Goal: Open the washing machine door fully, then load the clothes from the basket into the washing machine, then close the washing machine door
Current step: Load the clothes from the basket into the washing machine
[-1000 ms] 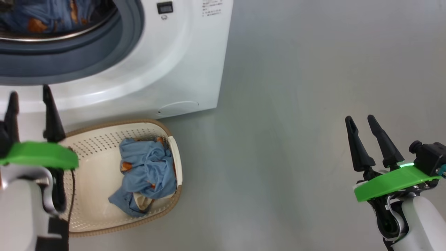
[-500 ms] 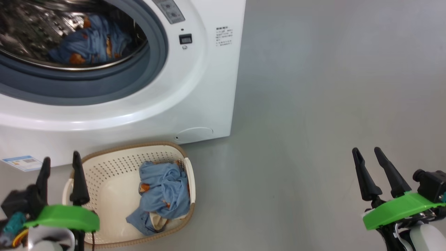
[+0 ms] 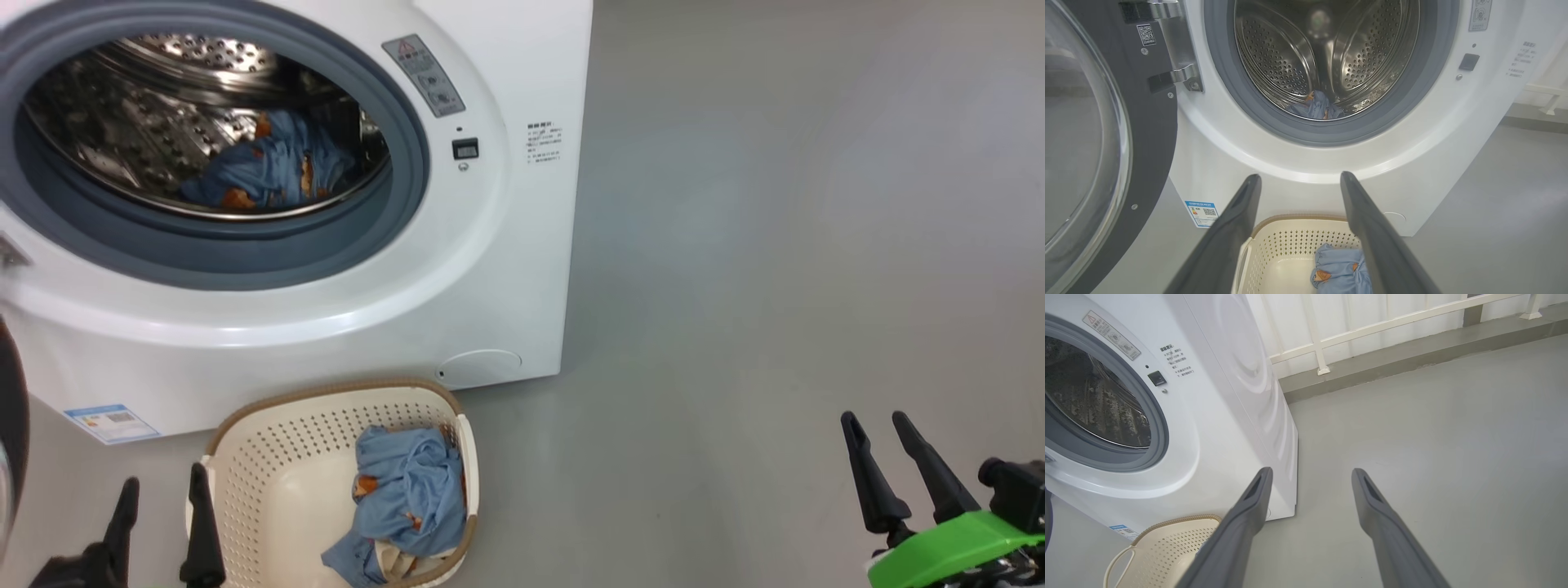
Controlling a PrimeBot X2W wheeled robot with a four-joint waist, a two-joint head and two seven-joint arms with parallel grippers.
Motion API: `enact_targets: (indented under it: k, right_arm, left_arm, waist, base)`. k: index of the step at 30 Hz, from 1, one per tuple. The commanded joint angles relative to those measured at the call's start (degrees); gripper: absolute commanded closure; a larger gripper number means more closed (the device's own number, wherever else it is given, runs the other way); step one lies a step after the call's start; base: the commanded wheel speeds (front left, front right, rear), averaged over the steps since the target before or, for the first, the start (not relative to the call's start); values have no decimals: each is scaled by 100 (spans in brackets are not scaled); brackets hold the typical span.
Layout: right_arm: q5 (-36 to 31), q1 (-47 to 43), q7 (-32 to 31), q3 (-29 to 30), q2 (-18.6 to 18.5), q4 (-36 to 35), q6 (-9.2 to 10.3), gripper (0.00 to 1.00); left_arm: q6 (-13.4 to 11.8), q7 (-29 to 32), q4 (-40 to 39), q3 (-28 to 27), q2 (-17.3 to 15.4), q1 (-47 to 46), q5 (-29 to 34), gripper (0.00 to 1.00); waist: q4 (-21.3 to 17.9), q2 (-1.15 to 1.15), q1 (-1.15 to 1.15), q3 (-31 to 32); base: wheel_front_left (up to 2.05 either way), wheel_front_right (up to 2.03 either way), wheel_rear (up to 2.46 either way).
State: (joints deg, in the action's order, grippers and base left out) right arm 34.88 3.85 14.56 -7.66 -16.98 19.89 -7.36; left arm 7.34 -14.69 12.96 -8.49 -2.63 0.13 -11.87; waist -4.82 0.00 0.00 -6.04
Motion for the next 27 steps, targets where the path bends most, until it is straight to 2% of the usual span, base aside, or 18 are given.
enact_targets:
  k: [1, 14, 27]
  right_arm:
    - [22, -65, 44, -70, -154, -122, -13, 0]
    - [36, -385, 44, 5, -173, -151, -13, 0]
    - [25, -421, 44, 67, -172, -204, -13, 0]
  left_arm:
    - [14, -30, -196, -190, -59, 17, -13, 0]
    - [14, -30, -549, -190, -30, 592, 90, 0]
    - [14, -30, -644, -143, -26, 625, -13, 0]
  waist:
    - [54, 0, 0, 141]
    - [103, 0, 0, 436]
    - [142, 0, 0, 372]
  base:
    - [0, 0, 0]
    - [0, 0, 0]
    - [0, 0, 0]
